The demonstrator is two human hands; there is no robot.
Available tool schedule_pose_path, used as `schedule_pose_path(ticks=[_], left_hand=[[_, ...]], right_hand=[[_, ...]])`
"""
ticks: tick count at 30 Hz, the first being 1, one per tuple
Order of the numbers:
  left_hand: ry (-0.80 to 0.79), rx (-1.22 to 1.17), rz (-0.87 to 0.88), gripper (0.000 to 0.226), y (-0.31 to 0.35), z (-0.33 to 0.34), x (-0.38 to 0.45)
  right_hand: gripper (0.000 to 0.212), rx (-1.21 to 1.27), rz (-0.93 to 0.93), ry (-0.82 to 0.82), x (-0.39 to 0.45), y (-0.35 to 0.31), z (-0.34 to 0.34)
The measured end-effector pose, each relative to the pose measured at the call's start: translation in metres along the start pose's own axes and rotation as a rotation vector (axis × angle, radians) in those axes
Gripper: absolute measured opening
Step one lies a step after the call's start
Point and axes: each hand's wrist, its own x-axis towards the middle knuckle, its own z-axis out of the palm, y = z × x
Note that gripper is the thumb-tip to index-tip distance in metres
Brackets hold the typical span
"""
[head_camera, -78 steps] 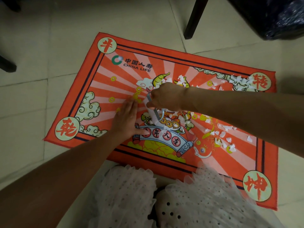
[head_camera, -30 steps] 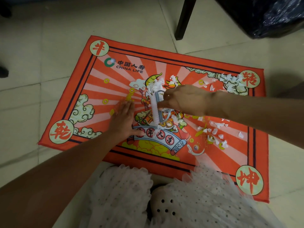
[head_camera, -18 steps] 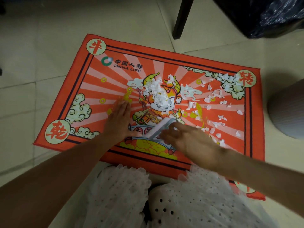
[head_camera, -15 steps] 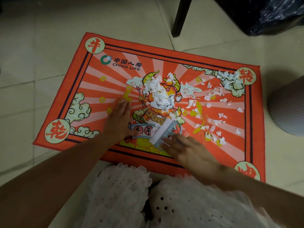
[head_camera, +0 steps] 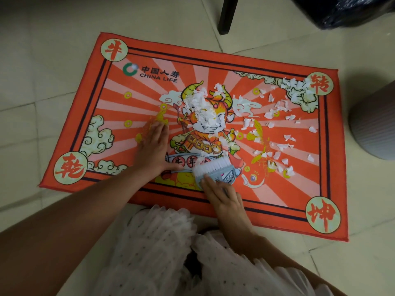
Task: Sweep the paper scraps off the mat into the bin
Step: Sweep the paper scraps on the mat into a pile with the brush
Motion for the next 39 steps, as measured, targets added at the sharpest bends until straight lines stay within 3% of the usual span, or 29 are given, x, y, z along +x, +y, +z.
schedule_pose_path(ticks=[5, 11, 21, 30, 39], left_hand=[[-0.013, 0.011, -0.008, 0.138, 0.000, 0.000, 0.000], [-0.011, 0.006, -0.005, 0.136, 0.000, -0.001, -0.001], [-0.024, -0.030, -0.005, 0.130, 0.001, -0.002, -0.002], [-0.020, -0.040, 0.004, 0.131, 0.001, -0.003, -0.002], [-0.017, -0.054, -0.001, 0.131, 0.002, -0.003, -0.003]], right_hand=[[0.099, 0.078, 0.078, 0.056, 0.036, -0.006, -0.001], [0.100, 0.096, 0.125, 0.037, 0.070, -0.007, -0.011], [0.084, 0.076, 0.142, -0.020, 0.099, -0.009, -0.065], [0.069, 0.202, 0.261, 0.078, 0.114, 0.009, -0.125], [0.051, 0.277, 0.168, 0.101, 0.131, 0.024, -0.150]])
